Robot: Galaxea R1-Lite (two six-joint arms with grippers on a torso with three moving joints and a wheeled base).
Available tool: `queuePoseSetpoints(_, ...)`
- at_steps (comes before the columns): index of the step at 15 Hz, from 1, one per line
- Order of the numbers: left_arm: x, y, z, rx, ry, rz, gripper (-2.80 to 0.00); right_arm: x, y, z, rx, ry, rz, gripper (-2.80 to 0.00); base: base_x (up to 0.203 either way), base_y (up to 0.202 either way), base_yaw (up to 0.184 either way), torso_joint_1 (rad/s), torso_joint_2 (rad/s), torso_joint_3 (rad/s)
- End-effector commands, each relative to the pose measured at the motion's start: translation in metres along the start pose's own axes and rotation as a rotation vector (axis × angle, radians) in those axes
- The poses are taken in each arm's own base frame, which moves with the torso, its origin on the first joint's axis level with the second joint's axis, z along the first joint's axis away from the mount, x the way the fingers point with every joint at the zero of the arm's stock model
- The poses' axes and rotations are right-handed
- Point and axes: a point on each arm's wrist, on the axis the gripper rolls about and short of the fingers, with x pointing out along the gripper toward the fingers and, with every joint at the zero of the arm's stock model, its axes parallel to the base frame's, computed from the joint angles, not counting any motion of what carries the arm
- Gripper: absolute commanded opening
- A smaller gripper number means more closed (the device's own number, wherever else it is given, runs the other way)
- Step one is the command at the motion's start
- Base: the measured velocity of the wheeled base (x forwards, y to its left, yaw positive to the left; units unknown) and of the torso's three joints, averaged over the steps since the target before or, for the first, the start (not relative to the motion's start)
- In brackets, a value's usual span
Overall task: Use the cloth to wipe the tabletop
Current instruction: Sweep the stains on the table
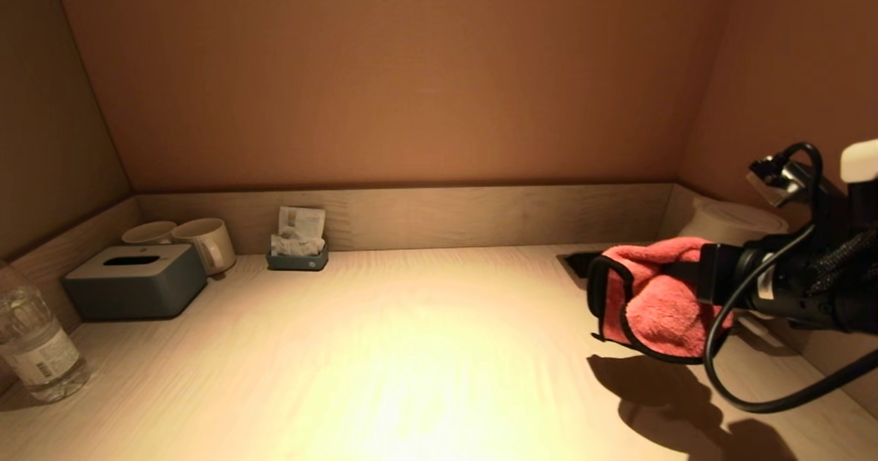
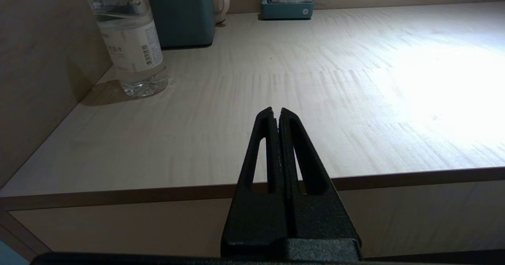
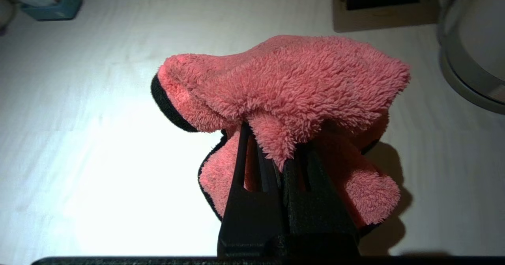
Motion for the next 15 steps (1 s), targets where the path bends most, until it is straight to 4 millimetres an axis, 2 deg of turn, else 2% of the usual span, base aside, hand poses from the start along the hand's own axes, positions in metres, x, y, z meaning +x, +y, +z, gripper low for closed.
queuePoseSetpoints(1, 0.0, 0.0, 0.001, 0.0, -0.001, 0.0, -2.8, 0.002, 0.019, 0.007, 0.018, 0.009, 0.072, -2.8, 0.0, 0.0, 0.0, 0.0, 0.0, 0.0)
queuePoseSetpoints(4, 0.0, 0.0, 0.0, 0.0, 0.0, 0.001, -2.8, 0.012, 0.044, 0.01, -0.011, 0.052, 0.155, -2.8, 0.0, 0.0, 0.0, 0.0, 0.0, 0.0)
queuePoseSetpoints(6, 0.0, 0.0, 0.0, 0.0, 0.0, 0.001, -2.8, 0.031, 0.068, 0.01, -0.039, 0.096, 0.228, -2.8, 0.0, 0.0, 0.0, 0.0, 0.0, 0.0)
queuePoseSetpoints(8, 0.0, 0.0, 0.0, 0.0, 0.0, 0.0, -2.8, 0.049, 0.084, 0.014, -0.033, 0.119, 0.262, -2.8, 0.0, 0.0, 0.0, 0.0, 0.0, 0.0)
queuePoseSetpoints(12, 0.0, 0.0, 0.0, 0.0, -0.001, 0.001, -2.8, 0.064, 0.096, 0.012, -0.044, 0.148, 0.285, -2.8, 0.0, 0.0, 0.0, 0.0, 0.0, 0.0)
queuePoseSetpoints(15, 0.0, 0.0, 0.0, 0.0, -0.001, 0.001, -2.8, 0.061, 0.11, 0.007, -0.068, 0.166, 0.326, -2.8, 0.0, 0.0, 0.0, 0.0, 0.0, 0.0)
